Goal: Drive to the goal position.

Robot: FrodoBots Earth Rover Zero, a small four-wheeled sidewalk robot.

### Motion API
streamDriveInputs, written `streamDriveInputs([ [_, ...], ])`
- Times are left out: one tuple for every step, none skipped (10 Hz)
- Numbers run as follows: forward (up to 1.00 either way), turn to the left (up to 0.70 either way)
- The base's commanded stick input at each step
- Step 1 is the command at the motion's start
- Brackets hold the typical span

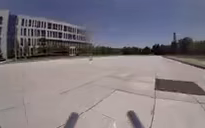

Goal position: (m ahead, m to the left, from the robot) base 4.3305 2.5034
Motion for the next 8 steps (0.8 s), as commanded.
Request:
streamDriveInputs([
  [0.85, 0.0],
  [0.85, 0.01],
  [0.85, 0.27],
  [0.85, 0.27],
  [0.85, 0.27],
  [0.85, 0.27],
  [0.85, 0.27],
  [0.85, 0.27],
])
